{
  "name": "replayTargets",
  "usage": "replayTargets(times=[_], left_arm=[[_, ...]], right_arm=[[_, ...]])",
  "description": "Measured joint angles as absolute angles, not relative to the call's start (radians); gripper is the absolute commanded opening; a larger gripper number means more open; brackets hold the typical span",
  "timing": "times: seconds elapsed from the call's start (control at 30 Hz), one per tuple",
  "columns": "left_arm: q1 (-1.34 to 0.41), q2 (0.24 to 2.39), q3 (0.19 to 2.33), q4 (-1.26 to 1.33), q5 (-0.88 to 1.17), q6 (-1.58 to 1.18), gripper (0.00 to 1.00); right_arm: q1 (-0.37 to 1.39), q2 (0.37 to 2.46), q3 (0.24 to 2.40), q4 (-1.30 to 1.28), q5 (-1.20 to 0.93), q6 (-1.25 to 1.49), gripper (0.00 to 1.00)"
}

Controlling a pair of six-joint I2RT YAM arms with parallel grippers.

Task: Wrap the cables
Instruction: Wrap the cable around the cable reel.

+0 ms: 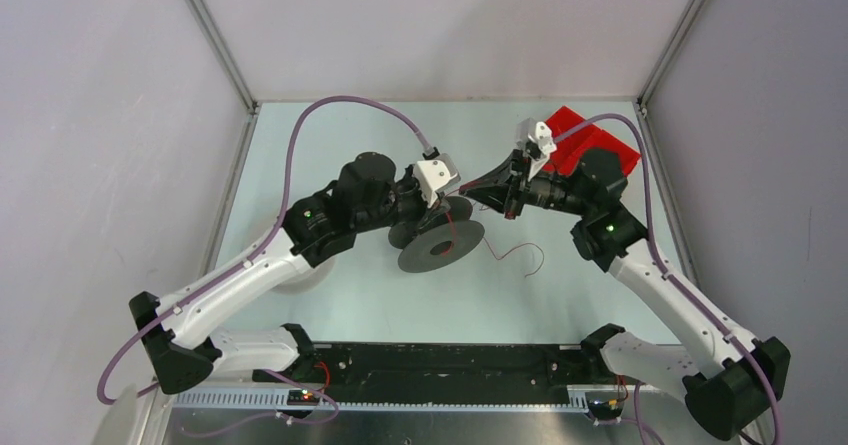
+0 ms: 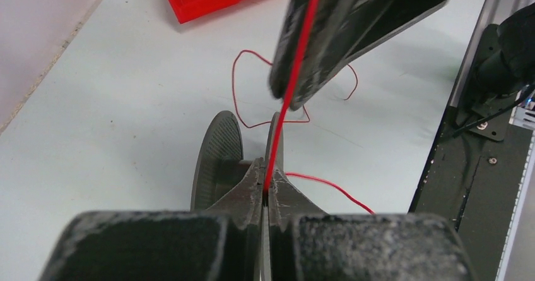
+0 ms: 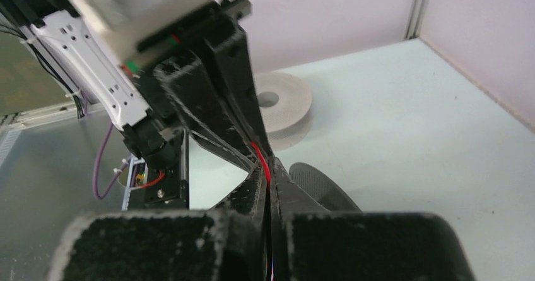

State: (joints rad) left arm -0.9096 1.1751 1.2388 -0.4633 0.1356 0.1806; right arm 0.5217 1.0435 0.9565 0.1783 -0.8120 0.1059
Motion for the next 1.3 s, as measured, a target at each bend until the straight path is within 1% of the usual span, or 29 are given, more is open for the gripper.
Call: replayTargets(times=[0.2, 0.47, 0.53, 0.63, 0.8, 1.0, 1.1, 1.17, 1.2, 1.23, 1.27, 1.3], left_arm=[[-0.895, 1.176, 1.239, -0.456, 0.197, 0.139, 0.16], [-0.893, 1.180, 1.239, -0.459, 0.261, 0.100, 0.16], [-0.893, 1.180, 1.239, -0.459, 0.267, 0.095, 0.13], [-0.893, 1.180, 1.239, -0.459, 0.266, 0.094, 0.01], [-0.893, 1.175, 1.235, -0.457, 0.253, 0.097, 0.00], [-0.880, 1.122, 1.171, -0.453, 0.179, 0.092, 0.00], [-0.867, 1.103, 1.160, -0.441, 0.156, 0.078, 0.00], [-0.860, 1.093, 1.159, -0.432, 0.150, 0.070, 0.00], [-0.859, 1.092, 1.159, -0.429, 0.149, 0.068, 0.00], [-0.857, 1.090, 1.159, -0.426, 0.150, 0.067, 0.00], [-0.855, 1.089, 1.159, -0.426, 0.150, 0.061, 0.00], [-0.854, 1.089, 1.159, -0.426, 0.151, 0.060, 0.00]], right_arm=[[0.512, 0.978, 0.957, 0.282, -0.817, 0.195, 0.00], [0.508, 0.940, 0.957, 0.395, -0.805, 0.284, 0.00], [0.505, 0.933, 0.956, 0.402, -0.797, 0.293, 0.00], [0.500, 0.923, 0.956, 0.403, -0.792, 0.301, 0.00], [0.471, 0.898, 0.945, 0.402, -0.787, 0.308, 0.00], [0.347, 0.880, 0.937, 0.350, -0.775, 0.320, 0.00], [0.313, 0.893, 0.923, 0.308, -0.775, 0.322, 0.00], [0.308, 0.907, 0.907, 0.281, -0.779, 0.322, 0.04], [0.304, 0.916, 0.899, 0.264, -0.785, 0.322, 0.12], [0.302, 0.925, 0.896, 0.249, -0.788, 0.322, 0.17], [0.300, 0.933, 0.892, 0.235, -0.793, 0.325, 0.29], [0.297, 0.939, 0.890, 0.219, -0.797, 0.324, 0.34]])
